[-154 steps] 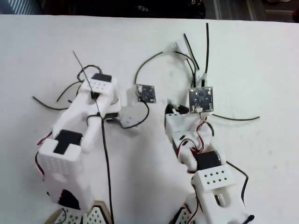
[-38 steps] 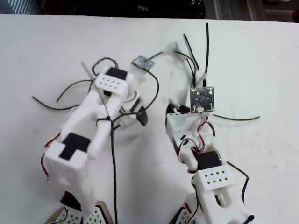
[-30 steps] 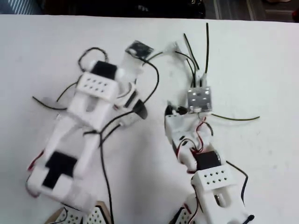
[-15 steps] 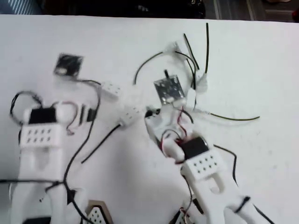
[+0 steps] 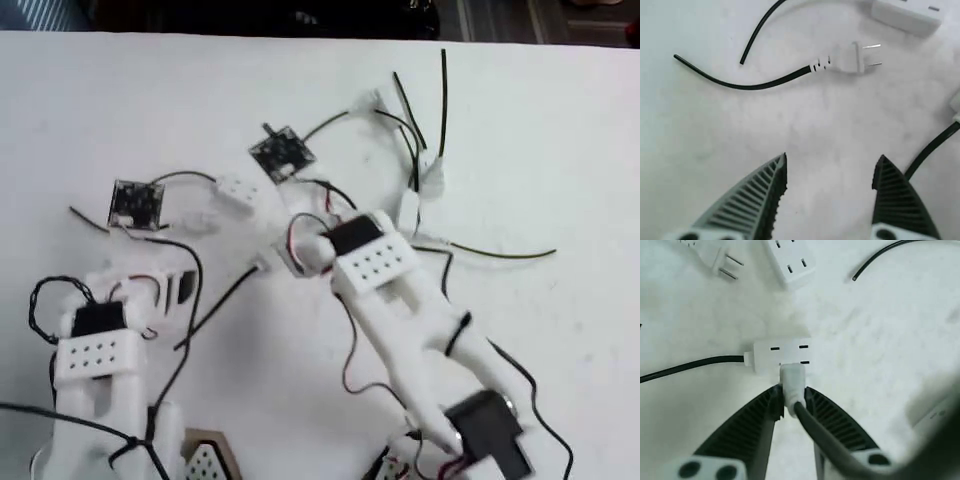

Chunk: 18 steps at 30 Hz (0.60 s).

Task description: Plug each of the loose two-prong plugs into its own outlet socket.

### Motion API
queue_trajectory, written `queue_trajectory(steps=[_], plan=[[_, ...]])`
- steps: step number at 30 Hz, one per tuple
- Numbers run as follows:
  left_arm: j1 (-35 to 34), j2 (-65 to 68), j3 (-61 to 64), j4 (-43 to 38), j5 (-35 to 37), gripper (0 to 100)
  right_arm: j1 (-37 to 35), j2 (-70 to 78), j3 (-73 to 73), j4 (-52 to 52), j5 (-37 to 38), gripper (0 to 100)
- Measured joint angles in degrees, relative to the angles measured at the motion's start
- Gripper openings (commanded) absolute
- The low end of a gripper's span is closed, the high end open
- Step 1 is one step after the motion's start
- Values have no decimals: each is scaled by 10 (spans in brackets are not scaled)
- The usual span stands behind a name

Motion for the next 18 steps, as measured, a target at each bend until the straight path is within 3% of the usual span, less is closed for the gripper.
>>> queue_trajectory(steps=[10, 18], plan=[[-3, -2, 9, -2, 0, 275, -1, 148, -87, -9, 7, 17], [-3, -2, 9, -2, 0, 275, 8, 157, -98, -12, 13, 17]])
